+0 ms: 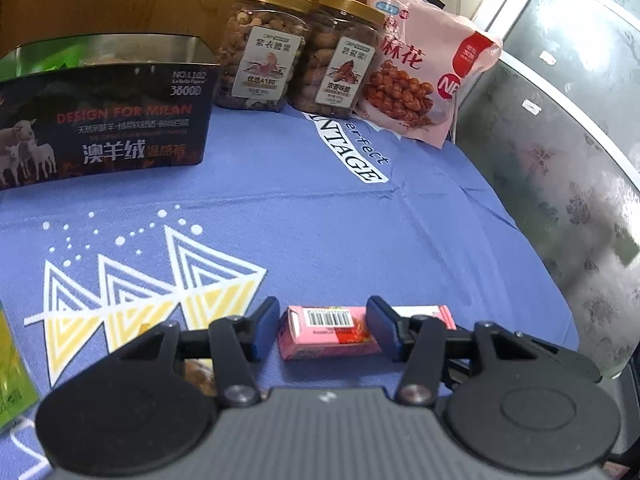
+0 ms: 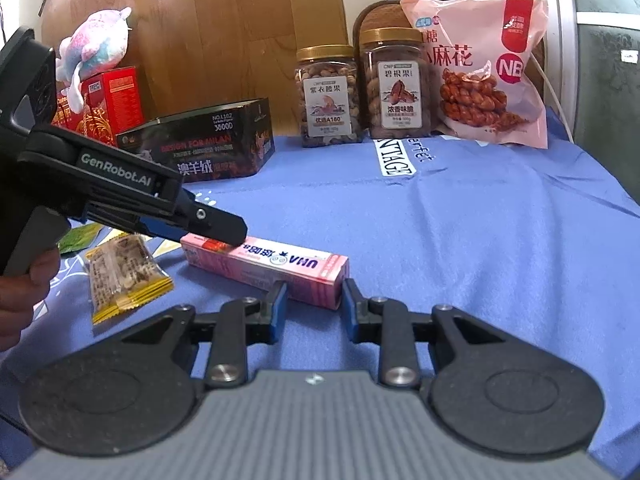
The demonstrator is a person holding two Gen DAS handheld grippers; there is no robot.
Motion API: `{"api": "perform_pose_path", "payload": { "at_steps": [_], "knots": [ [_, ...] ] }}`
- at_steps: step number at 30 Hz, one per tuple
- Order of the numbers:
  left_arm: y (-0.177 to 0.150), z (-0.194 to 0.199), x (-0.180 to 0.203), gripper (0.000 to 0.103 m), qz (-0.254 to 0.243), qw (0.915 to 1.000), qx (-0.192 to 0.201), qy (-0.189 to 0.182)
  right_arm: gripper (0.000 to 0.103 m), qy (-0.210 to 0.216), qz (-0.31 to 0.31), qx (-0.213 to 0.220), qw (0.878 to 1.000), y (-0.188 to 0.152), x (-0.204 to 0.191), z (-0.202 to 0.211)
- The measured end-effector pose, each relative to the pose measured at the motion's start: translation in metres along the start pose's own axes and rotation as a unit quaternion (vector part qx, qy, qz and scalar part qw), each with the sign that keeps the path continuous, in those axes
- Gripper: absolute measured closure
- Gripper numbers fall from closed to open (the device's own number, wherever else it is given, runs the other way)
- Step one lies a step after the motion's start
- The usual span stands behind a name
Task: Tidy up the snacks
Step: 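Lift the pink candy box into the tin box and open the left tool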
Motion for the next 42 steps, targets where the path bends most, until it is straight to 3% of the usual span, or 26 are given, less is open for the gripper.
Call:
{"api": "perform_pose_path", "payload": {
  "at_steps": [31, 42],
  "knots": [
    [-0.0007, 0.0044, -0.0017, 0.052, 0.005, 1.0, 0.007, 0.001, 0.068, 0.023, -0.03, 0.013, 0.999, -0.0017, -0.0001, -0.0012],
    [0.0011, 0.0083, -0.0003, 0.051, 0.003, 1.0, 0.008, -0.004, 0.07, 0.011, 0.0, 0.038, 0.999, 0.0006, -0.005, 0.0056]
  ]
}}
Point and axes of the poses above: each gripper's, at about its wrist camera, not at the fingertips, and z roughly against the way its jaws point, x to its right, y to its top, the point moved 9 cm from there along -z, roughly the way its jaws point, and after that the axes turned 1 degree about -y, right-handed, at the moved point
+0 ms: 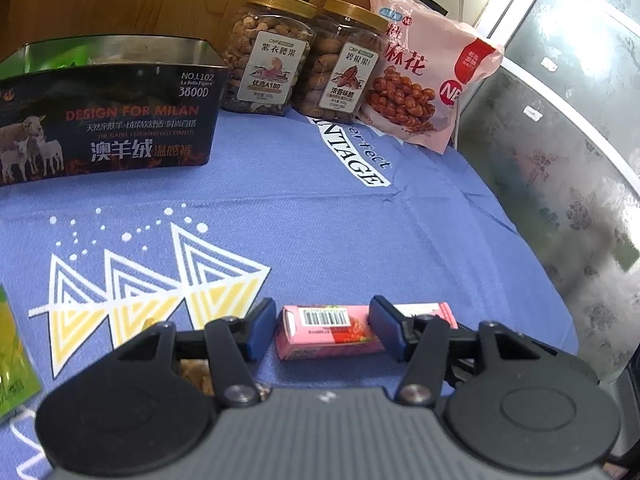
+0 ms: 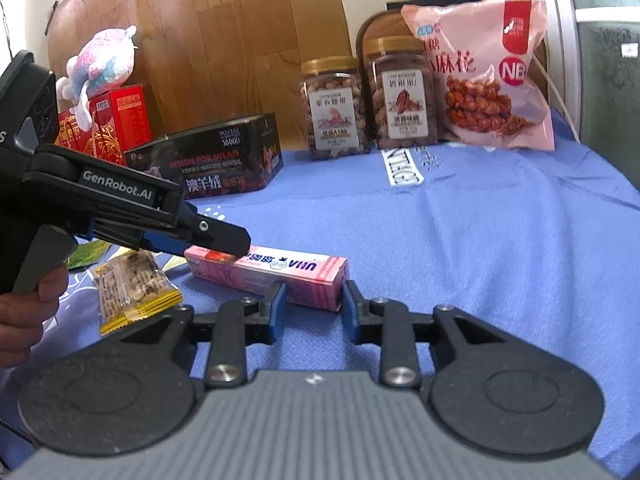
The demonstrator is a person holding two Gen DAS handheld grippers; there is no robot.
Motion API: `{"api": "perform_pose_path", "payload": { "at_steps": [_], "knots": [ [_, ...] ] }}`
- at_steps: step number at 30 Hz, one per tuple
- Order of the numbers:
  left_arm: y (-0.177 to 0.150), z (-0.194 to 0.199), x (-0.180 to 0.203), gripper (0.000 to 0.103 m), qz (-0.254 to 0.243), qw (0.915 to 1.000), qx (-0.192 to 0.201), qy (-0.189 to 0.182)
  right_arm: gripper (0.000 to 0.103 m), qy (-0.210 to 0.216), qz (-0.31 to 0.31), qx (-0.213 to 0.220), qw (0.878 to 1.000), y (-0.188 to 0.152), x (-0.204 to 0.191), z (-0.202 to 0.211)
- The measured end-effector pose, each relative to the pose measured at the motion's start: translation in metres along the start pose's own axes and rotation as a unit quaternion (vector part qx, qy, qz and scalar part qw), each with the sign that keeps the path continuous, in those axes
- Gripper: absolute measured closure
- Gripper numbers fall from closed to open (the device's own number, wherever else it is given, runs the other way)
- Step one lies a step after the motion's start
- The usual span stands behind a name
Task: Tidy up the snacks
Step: 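Lift the pink candy box into the tin box and open the left tool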
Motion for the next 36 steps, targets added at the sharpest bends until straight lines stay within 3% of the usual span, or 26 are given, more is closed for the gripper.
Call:
{"api": "perform_pose_path", "payload": {
  "at_steps": [4, 8, 13, 19, 23, 27, 30, 36],
  "knots": [
    [0.018, 0.021, 0.0, 0.052, -0.008, 0.9995, 0.029, 0.003, 0.07, 0.015, 0.002, 0.02, 1.0, 0.019, -0.007, 0.003],
    [0.051, 0.047, -0.015, 0.052, 0.008, 0.9974, 0.071, 0.006, 0.07, 0.043, 0.023, 0.047, 0.998, 0.063, -0.02, -0.014],
    [0.107, 0.082, -0.055, 0.052, 0.033, 0.99, 0.132, 0.038, 0.07, 0.087, 0.054, 0.081, 0.991, 0.116, -0.057, -0.053],
    [0.151, 0.095, -0.119, 0.051, 0.07, 0.9798, 0.166, 0.087, 0.069, 0.115, 0.068, 0.081, 0.988, 0.152, -0.1, -0.114],
    [0.156, 0.083, -0.157, 0.053, 0.093, 0.9762, 0.159, 0.115, 0.067, 0.122, 0.081, 0.046, 0.988, 0.148, -0.121, -0.152],
    [0.149, 0.061, -0.182, 0.051, 0.101, 0.9757, 0.134, 0.141, 0.055, 0.125, 0.091, 0.035, 0.987, 0.14, -0.13, -0.164],
    [0.145, 0.062, -0.179, 0.051, 0.085, 0.975, 0.137, 0.153, 0.055, 0.123, 0.077, 0.046, 0.988, 0.145, -0.125, -0.151],
    [0.118, 0.107, -0.16, 0.051, 0.078, 0.9767, 0.156, 0.126, 0.055, 0.153, 0.021, 0.044, 0.987, 0.13, -0.109, -0.094]
  ]
}}
Point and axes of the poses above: each gripper's, at about its wrist camera, not at the fingertips, and z roughly against the way its jaws point, x to its right, y to its top, the point moved 9 cm from there along -z, roughly the way its jaws point, and after that the axes turned 1 degree about -y, right-handed, at the moved point
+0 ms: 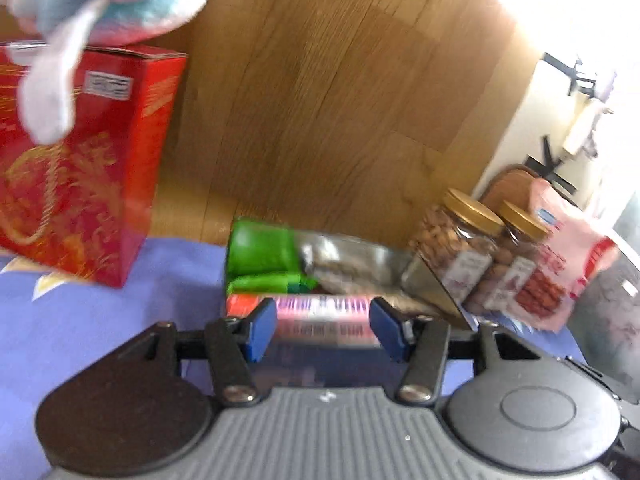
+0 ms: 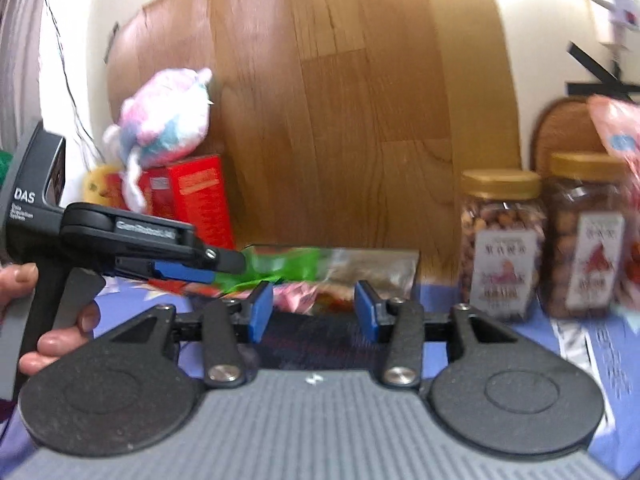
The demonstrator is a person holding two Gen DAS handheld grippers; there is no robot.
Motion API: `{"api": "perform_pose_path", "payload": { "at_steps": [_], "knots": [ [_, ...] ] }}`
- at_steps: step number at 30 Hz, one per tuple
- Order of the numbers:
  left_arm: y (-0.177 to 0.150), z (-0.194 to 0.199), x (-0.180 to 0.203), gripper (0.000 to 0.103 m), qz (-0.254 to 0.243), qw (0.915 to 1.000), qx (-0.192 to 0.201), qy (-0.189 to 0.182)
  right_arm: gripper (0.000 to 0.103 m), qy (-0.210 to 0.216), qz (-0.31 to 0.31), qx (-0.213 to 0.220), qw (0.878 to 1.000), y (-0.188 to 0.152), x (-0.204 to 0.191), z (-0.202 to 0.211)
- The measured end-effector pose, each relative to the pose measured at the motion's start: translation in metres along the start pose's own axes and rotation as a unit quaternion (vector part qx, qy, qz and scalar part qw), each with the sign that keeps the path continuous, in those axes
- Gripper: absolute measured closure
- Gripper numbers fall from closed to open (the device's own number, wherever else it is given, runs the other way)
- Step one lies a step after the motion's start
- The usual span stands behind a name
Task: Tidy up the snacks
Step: 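Lift the pink candy box into the tin box and open the left tool, then grasp the clear yellow-edged nut bag with the left tool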
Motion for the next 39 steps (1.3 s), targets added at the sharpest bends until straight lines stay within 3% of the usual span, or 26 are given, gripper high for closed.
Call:
{"api": "perform_pose_path", "payload": {
  "at_steps": [3, 8, 11, 14, 17, 19, 22, 29, 30, 31, 34, 39],
  "knots": [
    [-0.028, 0.023, 0.005, 0.051, 0.007, 0.9993, -0.023, -0.029, 0.055, 0.027, -0.02, -0.033, 0.999, -0.035, -0.008, 0.03],
    [-0.092, 0.031, 0.04, 0.05, -0.02, 0.9902, -0.101, -0.094, 0.049, 0.056, -0.041, -0.111, 0.991, -0.1, -0.024, 0.072],
    [-0.121, 0.026, 0.064, 0.047, -0.049, 0.983, -0.135, -0.114, 0.038, 0.032, -0.004, -0.135, 0.99, -0.122, -0.035, 0.085],
    [-0.146, 0.017, 0.076, 0.051, -0.056, 0.9769, -0.168, -0.119, 0.04, -0.001, 0.05, -0.138, 0.989, -0.131, -0.046, 0.086],
    [-0.157, 0.025, 0.082, 0.052, -0.061, 0.9773, -0.168, -0.113, 0.042, -0.06, 0.091, -0.118, 0.987, -0.128, -0.042, 0.093],
    [-0.161, 0.035, 0.085, 0.052, -0.052, 0.9759, -0.17, -0.127, 0.042, -0.075, 0.078, -0.112, 0.988, -0.124, -0.032, 0.098],
    [-0.162, 0.044, 0.081, 0.052, -0.048, 0.9786, -0.161, -0.118, 0.042, -0.06, 0.045, -0.109, 0.991, -0.121, -0.027, 0.104],
    [-0.168, 0.038, 0.085, 0.052, -0.04, 0.9779, -0.168, -0.117, 0.042, -0.049, 0.059, -0.117, 0.99, -0.129, -0.04, 0.099],
    [-0.169, 0.038, 0.086, 0.053, -0.041, 0.9781, -0.168, -0.117, 0.044, -0.05, 0.061, -0.116, 0.99, -0.129, -0.042, 0.101],
    [-0.169, 0.038, 0.085, 0.06, -0.039, 0.9779, -0.168, -0.118, 0.053, -0.05, 0.059, -0.119, 0.99, -0.13, -0.041, 0.098],
    [-0.171, 0.037, 0.084, 0.069, -0.041, 0.9782, -0.168, -0.115, 0.069, -0.06, 0.053, -0.122, 0.989, -0.133, -0.037, 0.091],
    [-0.17, 0.043, 0.083, 0.071, -0.038, 0.9784, -0.163, -0.121, 0.079, -0.057, 0.048, -0.113, 0.991, -0.129, -0.044, 0.095]
  ]
}}
Point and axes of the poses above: each gripper's, at about its wrist camera, not at the fingertips, and z roughly against the way its jaws point, x to its right, y to its top, the point moved 9 cm from there along -z, roughly the way its jaws point, and after that the axes turned 1 degree about -y, right-handed, at the moved point
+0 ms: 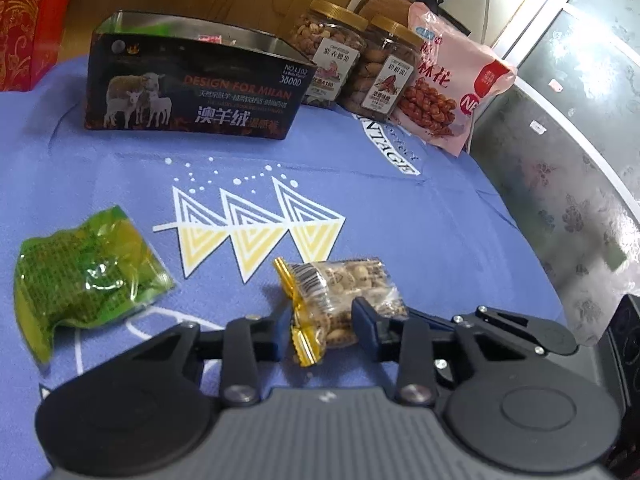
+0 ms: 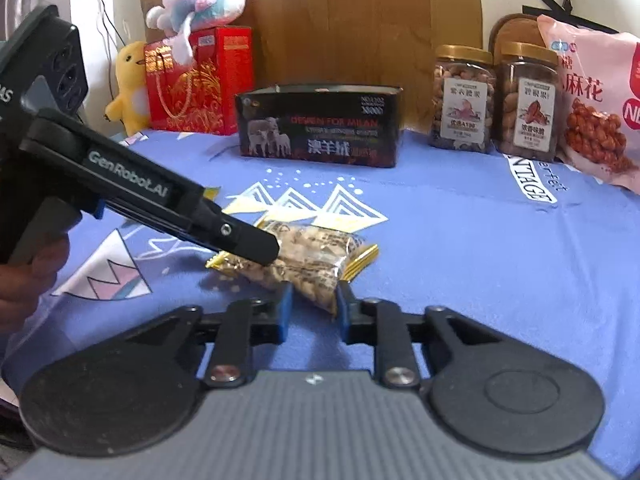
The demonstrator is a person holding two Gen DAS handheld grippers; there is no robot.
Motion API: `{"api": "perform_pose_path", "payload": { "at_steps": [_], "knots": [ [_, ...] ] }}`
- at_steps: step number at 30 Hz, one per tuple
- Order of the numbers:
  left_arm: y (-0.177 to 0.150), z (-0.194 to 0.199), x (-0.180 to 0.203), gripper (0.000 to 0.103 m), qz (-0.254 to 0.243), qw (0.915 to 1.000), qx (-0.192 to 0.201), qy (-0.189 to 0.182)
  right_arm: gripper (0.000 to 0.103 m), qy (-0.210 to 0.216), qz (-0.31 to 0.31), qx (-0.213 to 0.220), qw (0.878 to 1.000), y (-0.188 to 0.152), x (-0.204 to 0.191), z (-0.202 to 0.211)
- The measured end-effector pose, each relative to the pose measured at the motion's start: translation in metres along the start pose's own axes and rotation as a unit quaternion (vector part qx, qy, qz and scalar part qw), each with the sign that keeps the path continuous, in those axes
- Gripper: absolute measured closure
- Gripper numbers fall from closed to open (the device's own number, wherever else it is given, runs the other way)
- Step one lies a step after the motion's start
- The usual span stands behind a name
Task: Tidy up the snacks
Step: 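Grasp the clear yellow-edged nut bag with the left tool, then carry the yellow-edged bag into the tin box and release it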
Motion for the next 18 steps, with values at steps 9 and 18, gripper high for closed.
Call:
{"api": "perform_pose_path", "payload": {
  "at_steps": [9, 18],
  "knots": [
    [0.017, 0.017, 0.003, 0.072, -0.01, 0.9995, 0.03, -0.005, 0.08, 0.008, -0.006, 0.013, 1.0, 0.011, 0.0, -0.003],
    [0.055, 0.027, 0.0, 0.073, -0.019, 0.9982, 0.055, -0.016, 0.081, 0.015, -0.011, 0.036, 0.999, 0.047, 0.009, -0.013]
  ]
}}
Point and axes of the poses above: each gripper's, at about its wrist camera, not at the fingertips, and z roughly against the way its jaws point, x to its right, y to its top, the point moved 9 cm from there along -z, roughly the way its jaws point, and after that the axes turned 1 degree about -y, right-handed, at the moved point
